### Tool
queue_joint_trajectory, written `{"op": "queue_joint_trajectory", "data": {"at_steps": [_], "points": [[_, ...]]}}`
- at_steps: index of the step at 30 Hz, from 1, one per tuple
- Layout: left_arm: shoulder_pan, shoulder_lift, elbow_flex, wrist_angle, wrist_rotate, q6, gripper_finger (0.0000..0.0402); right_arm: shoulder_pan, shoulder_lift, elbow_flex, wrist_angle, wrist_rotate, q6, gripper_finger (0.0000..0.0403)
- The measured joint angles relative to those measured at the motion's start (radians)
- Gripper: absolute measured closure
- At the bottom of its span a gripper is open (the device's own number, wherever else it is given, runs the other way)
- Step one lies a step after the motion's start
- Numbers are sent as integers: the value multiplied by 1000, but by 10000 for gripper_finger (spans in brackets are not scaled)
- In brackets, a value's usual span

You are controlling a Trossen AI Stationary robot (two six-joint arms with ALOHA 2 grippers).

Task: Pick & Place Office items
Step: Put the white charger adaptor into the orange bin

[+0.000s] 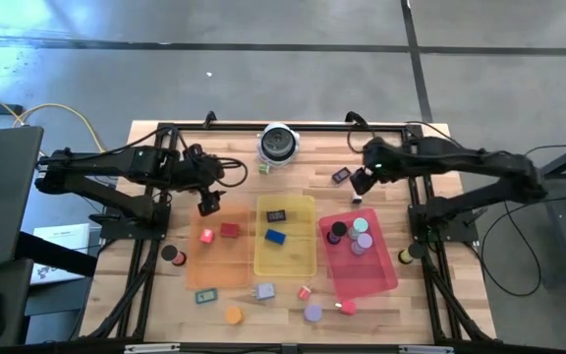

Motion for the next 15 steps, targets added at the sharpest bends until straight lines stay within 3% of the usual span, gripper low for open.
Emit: {"op": "queue_joint_trajectory", "data": {"at_steps": [5, 15], "points": [[17, 1, 0, 21, 2, 22, 79, -51, 107, 0, -132, 3, 151, 129], [32, 1, 0, 20, 16, 16, 79, -115, 289, -1, -135, -50, 154, 129]]}}
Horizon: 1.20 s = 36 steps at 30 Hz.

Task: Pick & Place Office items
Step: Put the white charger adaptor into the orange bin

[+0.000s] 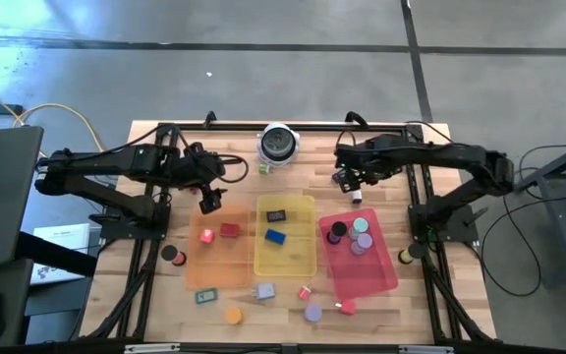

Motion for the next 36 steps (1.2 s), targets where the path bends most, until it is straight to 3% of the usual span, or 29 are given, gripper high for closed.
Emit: {"op": "queue_joint_trajectory", "data": {"at_steps": [10, 23, 36], "points": [[0, 0, -21, -8, 8, -1, 79, 8, 94, -1, -1, -28, -8, 129], [2, 1, -44, -3, 48, -24, 79, 53, 98, -190, 208, -28, 81, 129], [34, 1, -45, 23, 48, 6, 79, 52, 97, -212, 295, -23, 81, 129]]}}
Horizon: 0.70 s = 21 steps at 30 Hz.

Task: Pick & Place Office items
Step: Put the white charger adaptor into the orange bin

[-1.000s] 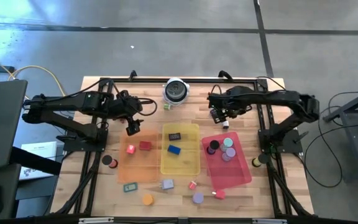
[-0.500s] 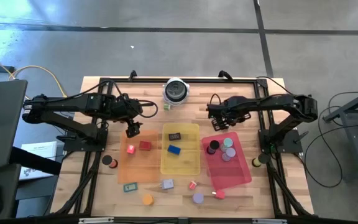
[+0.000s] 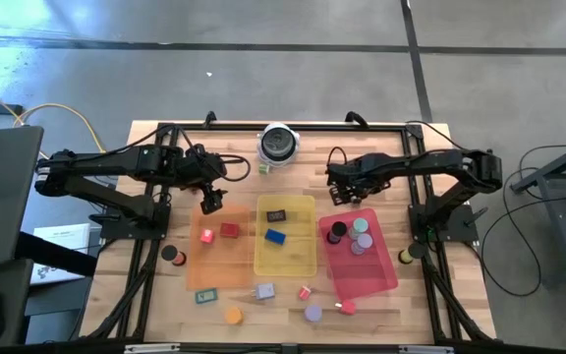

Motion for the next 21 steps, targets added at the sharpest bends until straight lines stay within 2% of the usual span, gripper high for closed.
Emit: {"op": "queue_joint_trajectory", "data": {"at_steps": [5, 14, 21], "points": [[-10, 0, 0, -1, 3, 0, 79, 0, 0, -49, 14, -7, 68, 129], [-15, 0, 0, -2, 3, 0, 79, 0, 1, -103, 135, 5, 69, 129], [-15, 0, 0, -2, 3, 1, 79, -13, 66, -103, 155, 5, 66, 129]]}}
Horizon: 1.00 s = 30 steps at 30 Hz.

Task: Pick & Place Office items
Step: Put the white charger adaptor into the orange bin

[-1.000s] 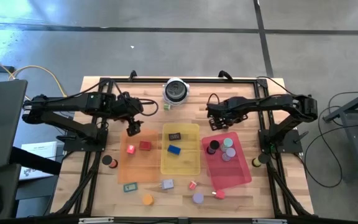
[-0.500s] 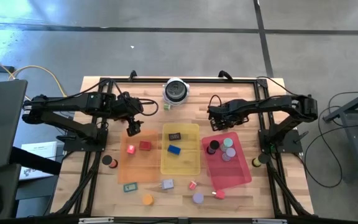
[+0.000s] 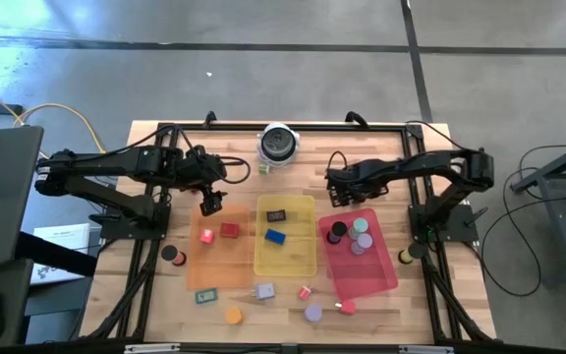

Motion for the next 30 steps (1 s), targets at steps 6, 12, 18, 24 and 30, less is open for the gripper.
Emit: {"op": "queue_joint_trajectory", "data": {"at_steps": [6, 12, 18, 24, 30], "points": [[0, 0, 0, 0, 0, -5, 79, -2, 68, 4, 46, -22, -54, 129], [0, 0, 0, 1, 20, -9, 79, -2, 74, 5, 60, -23, -80, 168], [0, 3, 0, 9, 24, -11, 79, -9, 76, 4, 54, -32, -154, 273], [0, 3, 0, 23, 26, -2, 79, -6, 38, -2, 24, -11, -225, 285], [0, 3, 0, 23, 26, 0, 79, -6, -94, 42, -57, 27, -236, 285]]}}
